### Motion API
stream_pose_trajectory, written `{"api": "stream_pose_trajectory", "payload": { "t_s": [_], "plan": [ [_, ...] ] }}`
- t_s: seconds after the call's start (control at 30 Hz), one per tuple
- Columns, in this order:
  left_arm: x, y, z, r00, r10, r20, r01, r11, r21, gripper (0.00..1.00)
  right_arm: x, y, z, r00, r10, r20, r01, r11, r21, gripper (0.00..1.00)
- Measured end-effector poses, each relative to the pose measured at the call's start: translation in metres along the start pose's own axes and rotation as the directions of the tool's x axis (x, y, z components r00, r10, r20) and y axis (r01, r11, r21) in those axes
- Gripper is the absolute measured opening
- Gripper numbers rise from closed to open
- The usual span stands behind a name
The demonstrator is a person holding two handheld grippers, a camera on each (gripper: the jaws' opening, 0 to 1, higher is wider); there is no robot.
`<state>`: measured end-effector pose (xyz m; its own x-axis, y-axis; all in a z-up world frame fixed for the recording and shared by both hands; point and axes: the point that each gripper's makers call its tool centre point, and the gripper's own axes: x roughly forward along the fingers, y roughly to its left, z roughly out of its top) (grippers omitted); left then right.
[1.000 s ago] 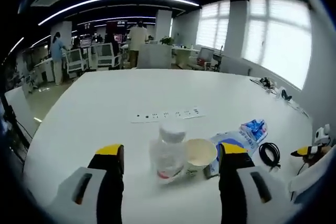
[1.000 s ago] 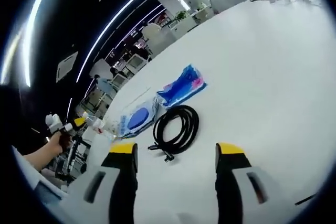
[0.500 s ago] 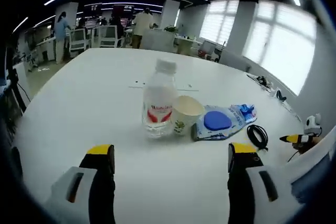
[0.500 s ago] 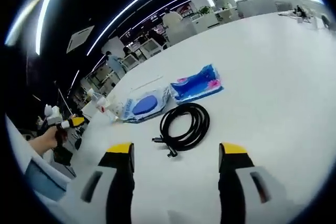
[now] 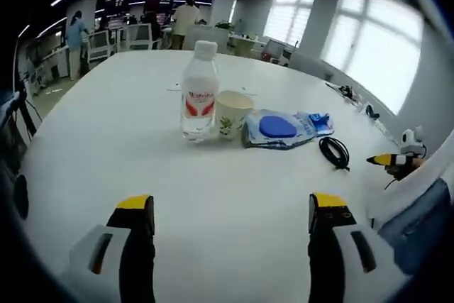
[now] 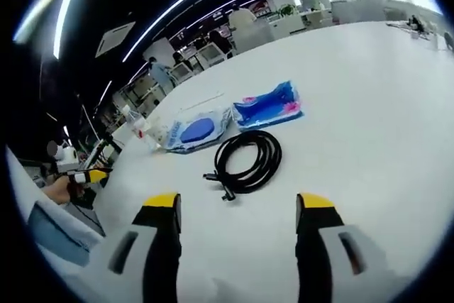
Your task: Arrange the tabletop items into an orderly group along one side of the table until the central work area is clear of visible clutter.
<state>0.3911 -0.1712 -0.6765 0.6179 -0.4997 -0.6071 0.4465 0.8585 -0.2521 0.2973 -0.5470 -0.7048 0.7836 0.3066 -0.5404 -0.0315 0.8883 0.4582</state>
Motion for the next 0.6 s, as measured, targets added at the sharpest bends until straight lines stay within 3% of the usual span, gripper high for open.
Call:
{"api": "stream_pose_trajectory", "payload": {
  "t_s": [0.13,0.2,0.3,0.53,0.6],
  "plan": [
    [0.002,-0.007,-0.008,1.000,-0.018,-0.001,0.018,1.000,-0.002,0.92,-0.007,0.003,0.006,0.999,0.009,0.048,-0.010,1.000,0.025,0.65],
    [0.001,-0.010,-0.013,1.000,-0.024,-0.020,0.024,1.000,-0.001,0.92,-0.007,0.000,0.000,0.999,0.006,0.037,-0.008,0.999,0.042,0.65],
    [-0.006,-0.015,-0.013,0.999,-0.034,0.003,0.034,0.999,0.012,0.95,-0.007,-0.001,-0.007,1.000,0.003,0.010,-0.003,0.999,0.034,0.65],
    [-0.014,-0.009,-0.023,1.000,-0.027,-0.011,0.027,1.000,0.009,0.95,-0.009,0.002,-0.001,1.000,0.008,0.026,-0.009,0.999,0.049,0.65],
    [-0.018,-0.008,-0.021,1.000,-0.023,0.008,0.024,1.000,-0.007,0.95,-0.009,0.004,0.000,0.999,0.014,0.033,-0.016,0.998,0.066,0.65]
  ]
}}
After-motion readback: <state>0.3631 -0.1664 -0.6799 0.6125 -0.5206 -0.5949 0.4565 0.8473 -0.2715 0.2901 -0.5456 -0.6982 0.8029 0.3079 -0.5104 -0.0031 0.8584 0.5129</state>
